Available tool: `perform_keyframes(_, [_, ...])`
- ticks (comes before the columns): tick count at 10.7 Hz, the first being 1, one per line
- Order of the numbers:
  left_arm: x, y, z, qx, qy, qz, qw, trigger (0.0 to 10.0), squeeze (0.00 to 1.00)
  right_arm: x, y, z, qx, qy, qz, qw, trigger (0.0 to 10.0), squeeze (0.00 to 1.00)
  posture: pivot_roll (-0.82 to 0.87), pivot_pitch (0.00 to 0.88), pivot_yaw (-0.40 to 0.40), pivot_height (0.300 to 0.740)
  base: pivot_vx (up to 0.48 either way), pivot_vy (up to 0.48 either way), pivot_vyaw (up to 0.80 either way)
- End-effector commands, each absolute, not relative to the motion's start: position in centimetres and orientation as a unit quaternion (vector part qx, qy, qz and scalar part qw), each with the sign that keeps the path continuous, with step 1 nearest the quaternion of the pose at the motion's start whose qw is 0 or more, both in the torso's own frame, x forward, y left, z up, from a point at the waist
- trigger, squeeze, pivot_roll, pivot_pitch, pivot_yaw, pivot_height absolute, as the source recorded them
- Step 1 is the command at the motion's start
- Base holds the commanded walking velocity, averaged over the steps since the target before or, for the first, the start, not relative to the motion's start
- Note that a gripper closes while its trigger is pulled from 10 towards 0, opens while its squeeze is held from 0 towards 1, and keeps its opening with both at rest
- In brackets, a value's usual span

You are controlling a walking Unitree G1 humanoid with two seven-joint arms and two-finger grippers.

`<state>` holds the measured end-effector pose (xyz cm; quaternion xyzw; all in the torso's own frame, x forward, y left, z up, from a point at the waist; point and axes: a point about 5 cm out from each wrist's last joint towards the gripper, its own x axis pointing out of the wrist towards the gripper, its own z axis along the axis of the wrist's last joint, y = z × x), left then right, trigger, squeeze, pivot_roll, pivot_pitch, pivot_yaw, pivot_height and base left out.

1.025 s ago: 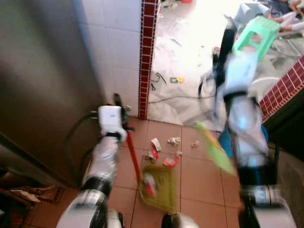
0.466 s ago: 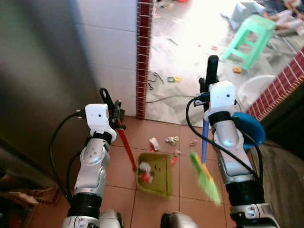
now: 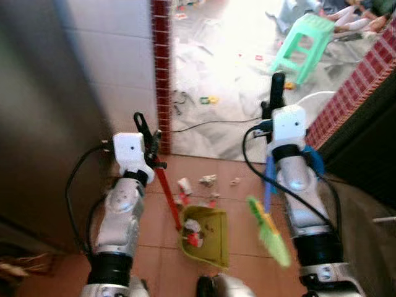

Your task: Sweep floor

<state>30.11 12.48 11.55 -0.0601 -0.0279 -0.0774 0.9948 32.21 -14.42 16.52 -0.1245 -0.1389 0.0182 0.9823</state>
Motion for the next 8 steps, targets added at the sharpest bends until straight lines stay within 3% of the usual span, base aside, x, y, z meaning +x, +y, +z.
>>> perform_keyframes(1, [30.1,12.1,13.0,-0.067,-0.057,-0.087,0.992,10.0,0.00,32.3,-14.8,16.9,-0.126,-0.150,0.013,0.980,10.0,0.00,0.00,0.028,-0.025,0.740,0.000,-0.405,0.00])
perform_keyframes(5, [28.6,13.3,13.0,-0.014,-0.053,-0.103,0.993,10.0,0.00,31.9,-15.2,14.3,-0.105,-0.087,-0.016,0.991,10.0,0.00,0.04,0.016,-0.070,0.740,0.000,-0.392,0.00])
perform_keyframes(8, [27.6,14.7,12.4,-0.019,-0.032,-0.083,0.996,10.0,0.00,31.2,-15.1,13.3,-0.082,-0.068,-0.033,0.994,10.0,0.00,0.02,0.011,-0.031,0.740,0.000,0.000,0.00])
